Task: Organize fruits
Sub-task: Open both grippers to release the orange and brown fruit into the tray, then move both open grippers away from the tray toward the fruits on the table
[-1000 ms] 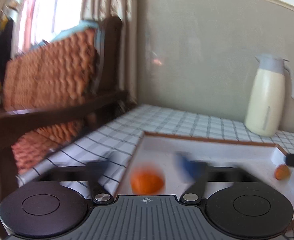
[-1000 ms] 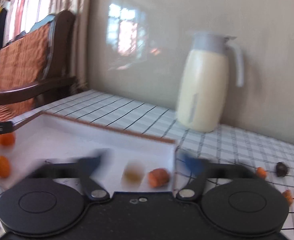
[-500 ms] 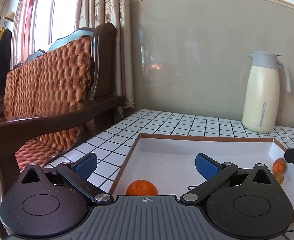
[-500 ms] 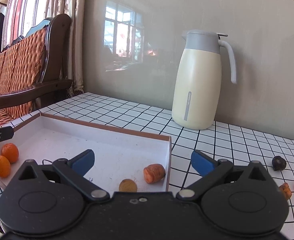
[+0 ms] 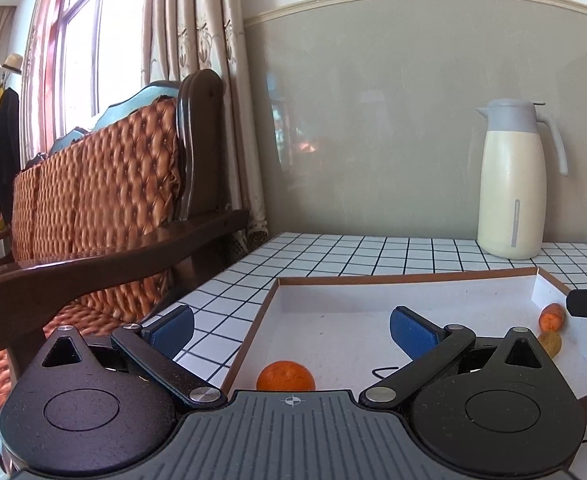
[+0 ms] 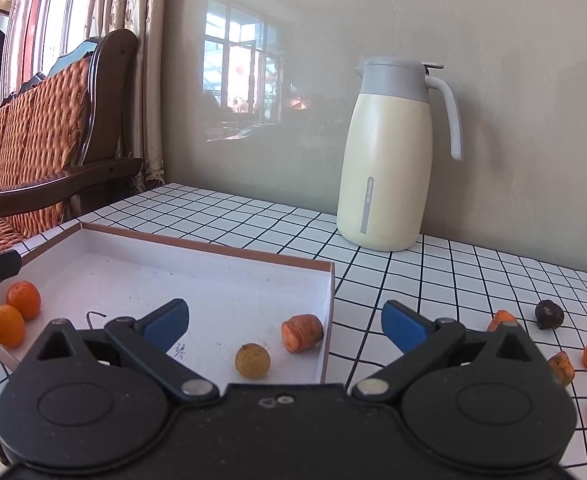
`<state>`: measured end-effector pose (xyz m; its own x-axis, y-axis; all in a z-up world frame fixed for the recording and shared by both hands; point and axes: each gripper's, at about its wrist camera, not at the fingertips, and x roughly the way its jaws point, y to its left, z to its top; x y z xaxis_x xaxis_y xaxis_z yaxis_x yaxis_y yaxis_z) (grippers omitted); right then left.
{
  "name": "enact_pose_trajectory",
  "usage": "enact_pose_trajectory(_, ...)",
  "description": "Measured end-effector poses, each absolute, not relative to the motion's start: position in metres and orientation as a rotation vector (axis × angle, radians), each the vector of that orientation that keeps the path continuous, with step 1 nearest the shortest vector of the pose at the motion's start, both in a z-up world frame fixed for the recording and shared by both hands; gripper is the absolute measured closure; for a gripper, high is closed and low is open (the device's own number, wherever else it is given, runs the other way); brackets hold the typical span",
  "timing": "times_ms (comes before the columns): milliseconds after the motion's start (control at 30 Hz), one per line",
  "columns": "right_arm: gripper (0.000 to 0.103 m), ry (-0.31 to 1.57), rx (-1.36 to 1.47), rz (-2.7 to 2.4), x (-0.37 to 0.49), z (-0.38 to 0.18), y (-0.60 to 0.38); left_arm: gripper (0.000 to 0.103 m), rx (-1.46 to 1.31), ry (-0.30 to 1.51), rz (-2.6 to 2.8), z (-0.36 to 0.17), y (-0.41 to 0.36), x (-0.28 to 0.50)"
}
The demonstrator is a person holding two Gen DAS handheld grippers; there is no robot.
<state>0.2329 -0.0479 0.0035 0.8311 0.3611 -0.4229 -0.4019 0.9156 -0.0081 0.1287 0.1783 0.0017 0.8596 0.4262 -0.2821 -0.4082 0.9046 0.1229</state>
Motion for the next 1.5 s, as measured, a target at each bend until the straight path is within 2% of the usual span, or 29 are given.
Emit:
enact_pose_trajectory(533, 0.006, 0.404, -0.042, 0.420, 0.211, 0.015, -0.068, 0.000, 0.070, 0.285, 0.443, 0.013, 0.153, 0.101)
enact_pose_trajectory(1000, 0.006, 0.393, 0.027, 0.356, 0.181, 0.022, -0.113, 0.000, 0.053, 0.179, 0.416, 0.031, 0.125, 0.061)
enact_pose_trajectory(1300, 0.006, 0.390, 0.043, 0.303, 0.164, 0.022, -0.146, 0.000, -0.004, -0.011, 0.387, 0.036, 0.111, 0.027)
enact_pose_trajectory(1500, 0.006, 0.367, 0.011, 0.265, 0.151, 0.023, -0.164, 0.000, -0.085, -0.056, 0.337, 0.031, 0.108, 0.015)
